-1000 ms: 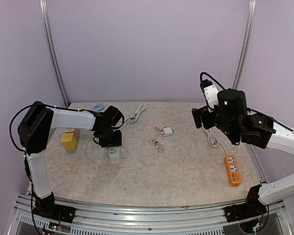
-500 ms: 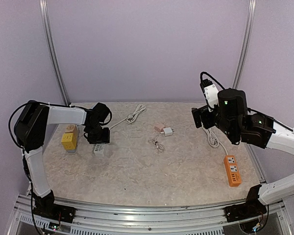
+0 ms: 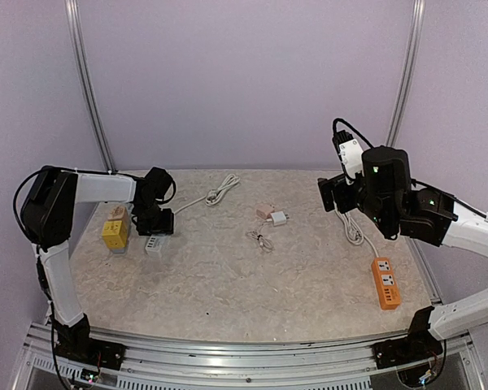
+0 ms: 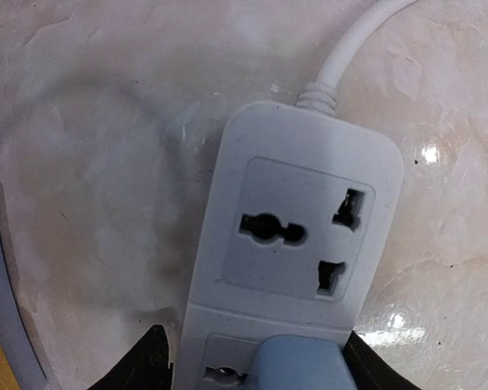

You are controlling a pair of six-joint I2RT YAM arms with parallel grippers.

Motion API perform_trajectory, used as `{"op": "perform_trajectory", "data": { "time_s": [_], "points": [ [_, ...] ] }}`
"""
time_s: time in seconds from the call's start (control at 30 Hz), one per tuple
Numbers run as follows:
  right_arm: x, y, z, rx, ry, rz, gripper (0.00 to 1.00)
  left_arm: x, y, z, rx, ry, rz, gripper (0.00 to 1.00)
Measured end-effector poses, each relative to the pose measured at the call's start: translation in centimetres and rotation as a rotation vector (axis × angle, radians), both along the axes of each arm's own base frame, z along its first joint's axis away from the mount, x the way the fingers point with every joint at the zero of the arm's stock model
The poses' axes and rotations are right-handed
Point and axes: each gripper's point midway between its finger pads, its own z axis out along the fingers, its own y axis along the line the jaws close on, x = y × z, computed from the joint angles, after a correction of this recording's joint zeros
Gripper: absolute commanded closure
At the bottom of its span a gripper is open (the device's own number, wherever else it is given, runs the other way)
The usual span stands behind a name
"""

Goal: Insert the plug
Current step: Move the socket to the corner of the board.

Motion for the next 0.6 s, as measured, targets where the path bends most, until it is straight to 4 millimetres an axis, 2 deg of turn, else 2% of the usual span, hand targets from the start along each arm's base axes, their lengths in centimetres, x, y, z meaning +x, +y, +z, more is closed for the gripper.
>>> {"op": "perform_trajectory", "data": {
  "time_s": [0.33,0.4,0.5,0.6],
  "points": [
    [0.0,0.0,0.0,-0.002,0.000,0.000,0.00,-0.2,-0.3,0.0,-0.006,0.003,0.003,0.04],
    [0.1,0.1,-0.2,-0.006,0.003,0.000,0.00,-0.2,-0.5,0.6,-0.009,-0.008,-0.003,0.01],
    [0.3,0.4,-0.7,-0.017,0.012,0.001,0.00,-0.1,-1.2,2.7,-0.020,-0.058,-0.017,0.01],
    [0.5,0.7,-1.1,-0.027,0.021,0.003,0.00,0.2,-2.1,6.9,-0.041,-0.159,-0.034,0.01]
  ]
}}
